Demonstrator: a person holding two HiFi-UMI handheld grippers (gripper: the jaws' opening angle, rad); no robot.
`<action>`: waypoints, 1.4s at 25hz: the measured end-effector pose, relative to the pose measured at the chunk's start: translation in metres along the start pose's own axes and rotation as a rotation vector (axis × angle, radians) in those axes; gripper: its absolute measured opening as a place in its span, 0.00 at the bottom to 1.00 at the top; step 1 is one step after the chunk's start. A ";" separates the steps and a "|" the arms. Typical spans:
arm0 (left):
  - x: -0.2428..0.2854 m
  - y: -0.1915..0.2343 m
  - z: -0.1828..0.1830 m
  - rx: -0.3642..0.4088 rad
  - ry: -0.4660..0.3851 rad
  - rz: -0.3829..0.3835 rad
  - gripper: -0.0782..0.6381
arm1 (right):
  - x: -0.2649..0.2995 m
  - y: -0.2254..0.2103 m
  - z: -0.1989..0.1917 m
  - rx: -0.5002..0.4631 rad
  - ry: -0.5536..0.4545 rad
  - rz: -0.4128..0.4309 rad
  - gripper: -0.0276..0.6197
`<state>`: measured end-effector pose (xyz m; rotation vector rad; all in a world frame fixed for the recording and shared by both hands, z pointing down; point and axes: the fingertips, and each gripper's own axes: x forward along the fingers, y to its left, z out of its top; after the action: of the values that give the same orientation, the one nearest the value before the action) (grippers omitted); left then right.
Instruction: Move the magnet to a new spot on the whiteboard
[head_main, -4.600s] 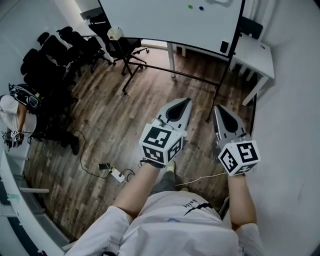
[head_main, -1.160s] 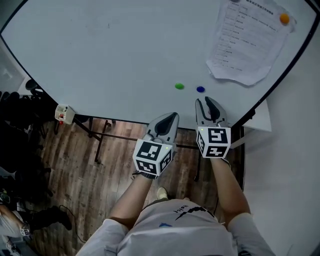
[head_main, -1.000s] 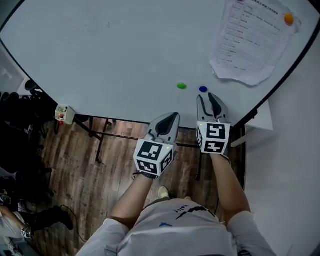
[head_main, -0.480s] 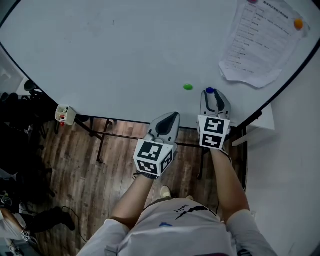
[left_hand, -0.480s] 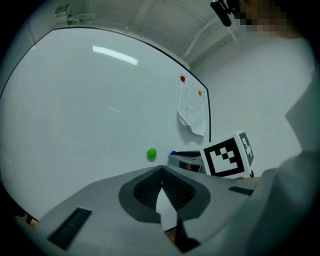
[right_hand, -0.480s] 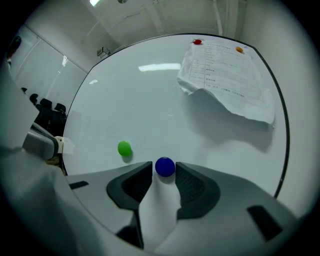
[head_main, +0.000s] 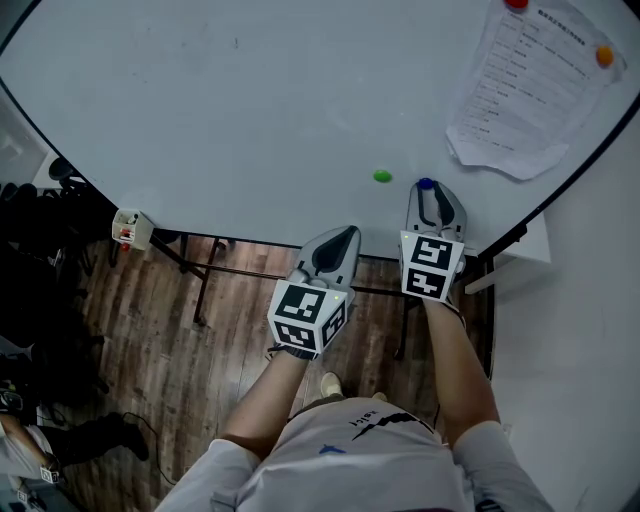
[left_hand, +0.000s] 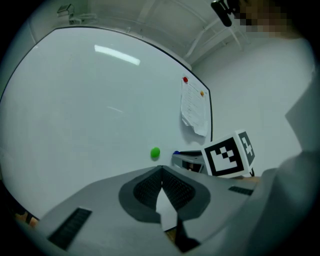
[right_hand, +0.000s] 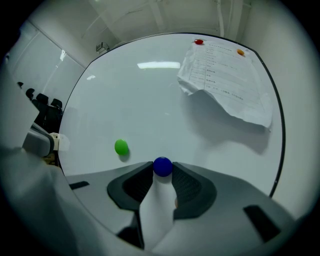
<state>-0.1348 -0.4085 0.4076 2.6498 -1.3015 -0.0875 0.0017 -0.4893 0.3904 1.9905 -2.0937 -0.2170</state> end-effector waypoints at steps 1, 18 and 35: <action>0.001 0.000 0.000 -0.001 0.000 -0.001 0.12 | 0.000 0.000 0.000 0.004 0.001 0.002 0.24; 0.008 -0.029 0.004 0.002 -0.012 -0.017 0.12 | -0.037 -0.009 0.005 0.040 -0.032 0.085 0.24; 0.010 -0.121 0.020 0.047 -0.047 -0.008 0.12 | -0.128 -0.060 0.023 0.095 -0.108 0.203 0.24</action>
<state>-0.0376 -0.3470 0.3654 2.7079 -1.3238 -0.1231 0.0579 -0.3669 0.3425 1.8370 -2.3972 -0.1943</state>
